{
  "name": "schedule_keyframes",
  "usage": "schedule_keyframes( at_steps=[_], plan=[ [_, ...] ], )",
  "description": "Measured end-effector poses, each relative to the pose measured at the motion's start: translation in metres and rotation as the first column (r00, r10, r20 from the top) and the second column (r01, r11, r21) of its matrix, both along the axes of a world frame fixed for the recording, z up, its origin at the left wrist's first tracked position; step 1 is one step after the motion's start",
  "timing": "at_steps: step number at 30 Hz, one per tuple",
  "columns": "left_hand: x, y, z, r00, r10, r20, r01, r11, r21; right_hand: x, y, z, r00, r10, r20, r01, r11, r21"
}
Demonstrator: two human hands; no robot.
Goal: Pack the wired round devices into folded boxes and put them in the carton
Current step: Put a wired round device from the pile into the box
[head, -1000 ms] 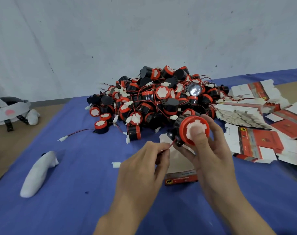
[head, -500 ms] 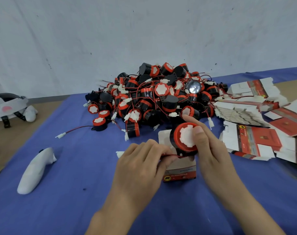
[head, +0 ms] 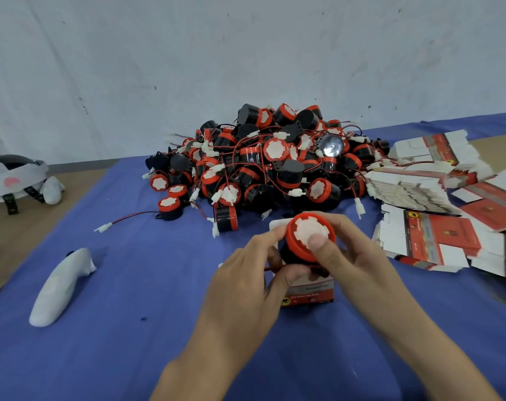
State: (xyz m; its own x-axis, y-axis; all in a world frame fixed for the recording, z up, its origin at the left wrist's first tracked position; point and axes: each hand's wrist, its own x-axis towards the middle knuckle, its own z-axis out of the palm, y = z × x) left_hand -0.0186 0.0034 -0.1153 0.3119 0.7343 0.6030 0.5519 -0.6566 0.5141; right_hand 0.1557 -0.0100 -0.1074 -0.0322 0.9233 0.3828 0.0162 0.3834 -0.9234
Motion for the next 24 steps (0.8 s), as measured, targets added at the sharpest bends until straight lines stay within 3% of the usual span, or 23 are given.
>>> schedule_keyframes(
  at_steps=[3,7,9,13,16,19,24],
  plan=[
    [0.004,0.0,-0.002,0.999,0.035,0.038,-0.034,0.999,-0.013,-0.007,-0.001,-0.002,0.999,-0.042,-0.029,0.042,0.999,-0.005],
    [0.0,0.003,0.0,0.995,0.078,-0.062,-0.076,0.997,0.032,-0.002,0.0,0.003,0.996,-0.09,-0.011,0.09,0.996,-0.002],
    [-0.006,0.006,0.004,0.997,0.07,-0.035,-0.069,0.997,0.041,0.003,0.0,0.006,0.996,-0.084,0.0,0.084,0.996,-0.019],
    [-0.013,0.004,0.011,0.988,-0.063,0.143,0.067,0.997,-0.026,0.007,-0.002,0.01,1.0,-0.009,0.004,0.009,0.997,-0.074],
    [-0.011,-0.001,0.016,0.944,-0.088,0.317,0.149,0.974,-0.173,0.002,-0.003,0.01,0.992,0.073,-0.107,-0.089,0.985,-0.147],
    [-0.009,-0.001,0.019,0.873,-0.108,0.475,0.273,0.916,-0.295,-0.008,-0.003,0.01,0.963,0.136,-0.234,-0.193,0.951,-0.242],
    [-0.003,-0.002,0.017,0.759,-0.15,0.633,0.47,0.799,-0.375,-0.017,0.0,0.004,0.924,0.092,-0.37,-0.212,0.93,-0.3]
  ],
)
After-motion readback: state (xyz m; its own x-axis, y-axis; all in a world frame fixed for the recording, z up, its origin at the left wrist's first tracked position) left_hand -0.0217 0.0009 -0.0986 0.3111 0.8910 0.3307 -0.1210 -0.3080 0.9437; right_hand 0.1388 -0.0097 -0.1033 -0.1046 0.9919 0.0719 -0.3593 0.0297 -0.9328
